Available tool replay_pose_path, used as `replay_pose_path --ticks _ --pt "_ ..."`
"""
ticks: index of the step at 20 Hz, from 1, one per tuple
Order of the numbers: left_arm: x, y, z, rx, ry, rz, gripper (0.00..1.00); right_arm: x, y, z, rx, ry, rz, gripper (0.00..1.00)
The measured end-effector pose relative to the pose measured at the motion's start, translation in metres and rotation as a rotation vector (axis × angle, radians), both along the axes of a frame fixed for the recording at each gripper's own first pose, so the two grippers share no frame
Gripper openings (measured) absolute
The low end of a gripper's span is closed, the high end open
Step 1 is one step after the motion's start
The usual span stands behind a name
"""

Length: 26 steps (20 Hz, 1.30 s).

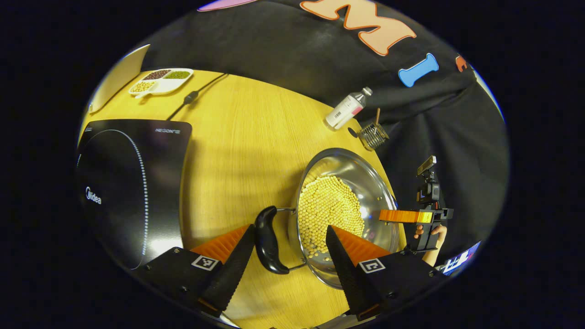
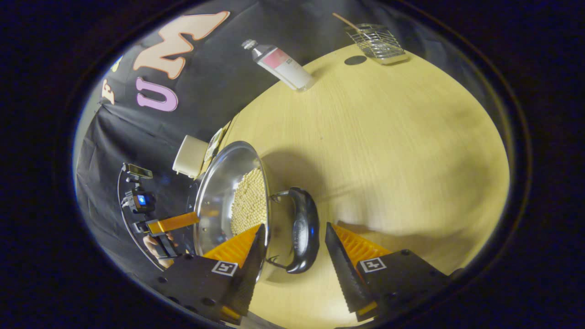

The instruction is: First push the handle of the pot to place it horizontally, then grasp the pot with both hands and set it on the induction cooktop.

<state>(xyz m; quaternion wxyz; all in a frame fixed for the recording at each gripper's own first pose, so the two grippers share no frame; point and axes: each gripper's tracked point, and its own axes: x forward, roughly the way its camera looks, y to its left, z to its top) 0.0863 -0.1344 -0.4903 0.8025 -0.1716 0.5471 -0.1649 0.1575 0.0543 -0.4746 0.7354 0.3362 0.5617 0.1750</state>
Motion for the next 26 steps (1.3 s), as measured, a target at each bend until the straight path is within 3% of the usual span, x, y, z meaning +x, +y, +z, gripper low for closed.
replay_pose_path --ticks 3,4,5,7,8,9,11,12,13,14,25,26 --pt "-0.002 -0.004 -0.008 0.021 0.025 -0.026 0.87 -0.001 0.008 0.002 0.029 0.009 -0.024 0.69" --pt "0.0 -0.003 -0.009 0.03 0.021 -0.029 0.9 0.002 0.006 0.001 0.025 0.011 -0.037 0.56" --pt "0.003 -0.001 -0.011 0.039 0.018 -0.027 0.83 0.005 0.007 -0.002 0.021 0.008 -0.039 0.46" --pt "0.008 0.003 -0.014 0.051 0.022 -0.002 0.79 0.004 0.012 -0.006 0.045 0.047 -0.066 0.49" --pt "0.01 0.008 -0.019 0.067 0.027 0.006 0.72 0.001 0.01 -0.004 0.061 0.065 -0.064 0.52" --pt "0.014 0.008 -0.02 0.062 0.033 0.03 0.56 -0.002 0.01 -0.005 0.075 0.078 -0.076 0.46" --pt "0.014 0.008 -0.02 0.055 0.057 0.073 0.58 0.006 0.01 -0.003 0.086 0.069 -0.114 0.46" --pt "0.017 0.009 -0.019 0.052 0.047 0.08 0.54 0.005 0.01 -0.003 0.07 0.053 -0.116 0.47" --pt "0.02 0.009 -0.019 0.05 0.03 0.083 0.53 0.002 0.01 -0.003 0.046 0.046 -0.115 0.39" --pt "0.024 0.008 -0.018 0.048 0.021 0.088 0.52 -0.002 0.011 -0.006 0.021 0.048 -0.1 0.46" --pt "0.012 0.004 0.034 0.034 -0.059 0.034 0.53 0.007 0.012 -0.003 -0.027 -0.064 -0.143 0.46" --pt "0.009 0.009 0.041 0.039 -0.061 0.033 0.53 0.006 0.011 -0.003 -0.031 -0.074 -0.138 0.4"
